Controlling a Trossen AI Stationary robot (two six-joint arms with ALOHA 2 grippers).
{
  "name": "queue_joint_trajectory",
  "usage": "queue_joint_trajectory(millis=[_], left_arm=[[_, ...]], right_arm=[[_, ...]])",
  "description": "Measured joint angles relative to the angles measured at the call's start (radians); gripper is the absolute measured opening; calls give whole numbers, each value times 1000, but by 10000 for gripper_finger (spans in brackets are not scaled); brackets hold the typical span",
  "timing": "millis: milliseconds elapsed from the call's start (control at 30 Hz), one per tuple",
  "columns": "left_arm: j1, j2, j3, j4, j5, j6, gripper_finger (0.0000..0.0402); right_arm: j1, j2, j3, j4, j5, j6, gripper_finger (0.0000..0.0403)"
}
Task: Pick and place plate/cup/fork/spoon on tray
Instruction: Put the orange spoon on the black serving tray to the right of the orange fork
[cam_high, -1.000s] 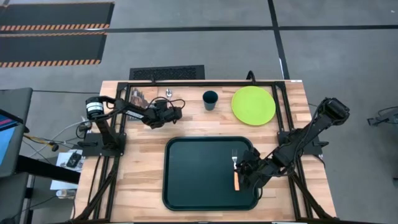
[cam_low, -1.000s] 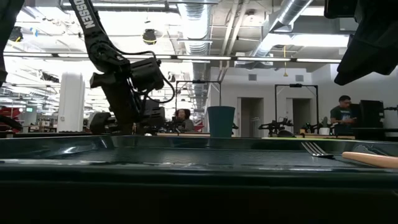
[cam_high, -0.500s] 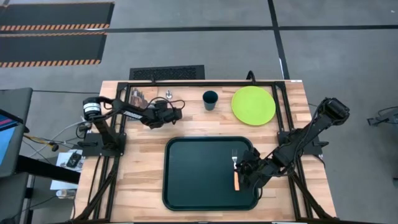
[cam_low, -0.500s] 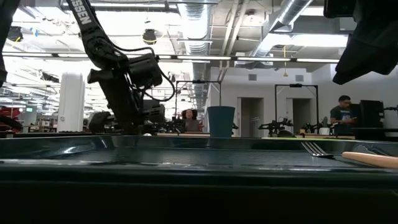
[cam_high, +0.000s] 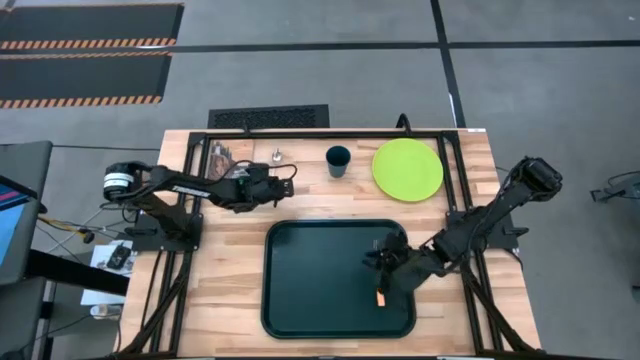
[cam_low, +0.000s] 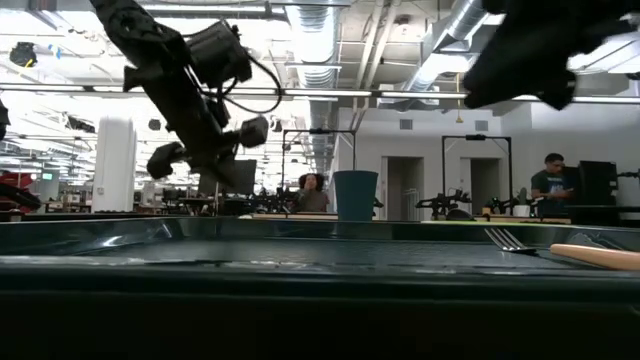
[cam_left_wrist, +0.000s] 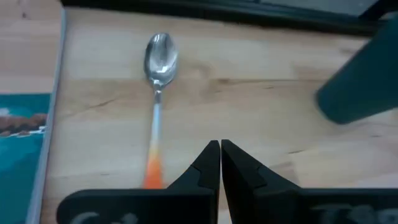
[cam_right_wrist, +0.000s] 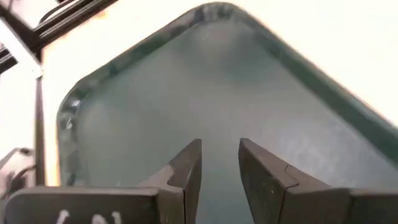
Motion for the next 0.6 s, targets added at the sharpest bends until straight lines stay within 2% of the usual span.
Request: queue_joint_trajectory(millis=[133,300,467,600], left_arm=[[-13,-23,1,-37,-50,8,0],[22,-8,2,-27,-52,74,13],[50,40,2,26,-40,165,81],[77,120,2,99,38,210,153]], right_arm=[[-60,0,0,24,-3,-49,131],[-96,0,0,34,-30,-54,131],[-101,0,0,38,-31,-53,131],[-101,0,0,40,-31,-53,131]])
